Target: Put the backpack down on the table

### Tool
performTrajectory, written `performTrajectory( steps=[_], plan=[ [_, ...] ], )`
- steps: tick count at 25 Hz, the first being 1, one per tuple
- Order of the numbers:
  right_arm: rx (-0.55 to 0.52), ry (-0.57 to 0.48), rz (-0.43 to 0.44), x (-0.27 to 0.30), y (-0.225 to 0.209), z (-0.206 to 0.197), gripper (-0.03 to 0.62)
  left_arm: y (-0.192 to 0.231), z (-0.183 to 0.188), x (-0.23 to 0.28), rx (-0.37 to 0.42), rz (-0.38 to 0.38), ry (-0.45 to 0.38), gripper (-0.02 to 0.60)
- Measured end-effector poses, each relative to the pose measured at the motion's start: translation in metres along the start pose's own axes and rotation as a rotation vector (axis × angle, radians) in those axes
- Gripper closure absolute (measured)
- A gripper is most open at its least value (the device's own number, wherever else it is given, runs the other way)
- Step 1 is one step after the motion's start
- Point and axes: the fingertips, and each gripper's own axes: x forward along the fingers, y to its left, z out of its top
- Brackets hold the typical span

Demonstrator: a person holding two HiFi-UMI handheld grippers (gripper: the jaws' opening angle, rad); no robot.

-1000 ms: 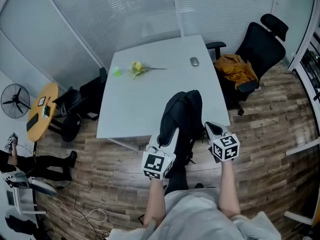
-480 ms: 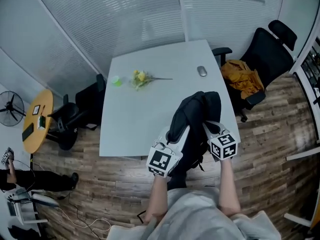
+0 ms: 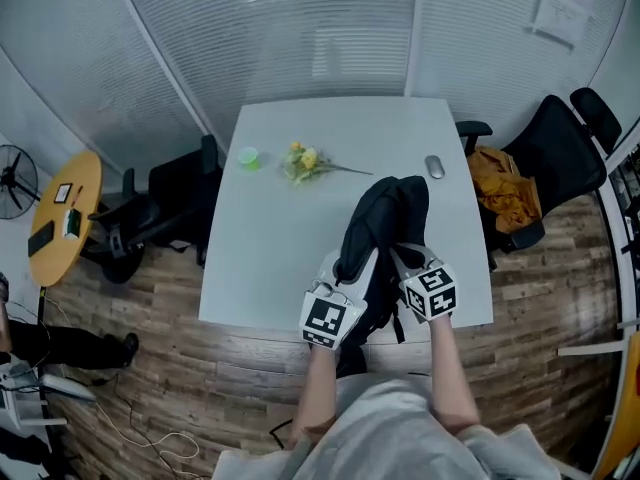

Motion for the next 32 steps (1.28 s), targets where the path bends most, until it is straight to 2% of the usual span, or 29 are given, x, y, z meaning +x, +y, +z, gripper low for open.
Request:
performTrajectory(
  steps=[13, 17, 32],
  plan=[
    [0.056, 0.077, 0.07, 0.143, 0.025, -0.011, 0.595, 0.138, -0.072, -0.003, -0.1, 0.119, 0.094, 0.54],
    [0.06, 0.103, 0.083, 0.171, 0.03, -0.019, 0.595, 0.166, -0.094, -0.005, -0.151, 0.139, 0.114, 0.54],
    [0.014, 0.255, 0.197, 0.254, 0.054, -0.064, 0.595, 0.237, -0.175, -0.023, -0.235, 0.262, 0.231, 0.538]
  ],
)
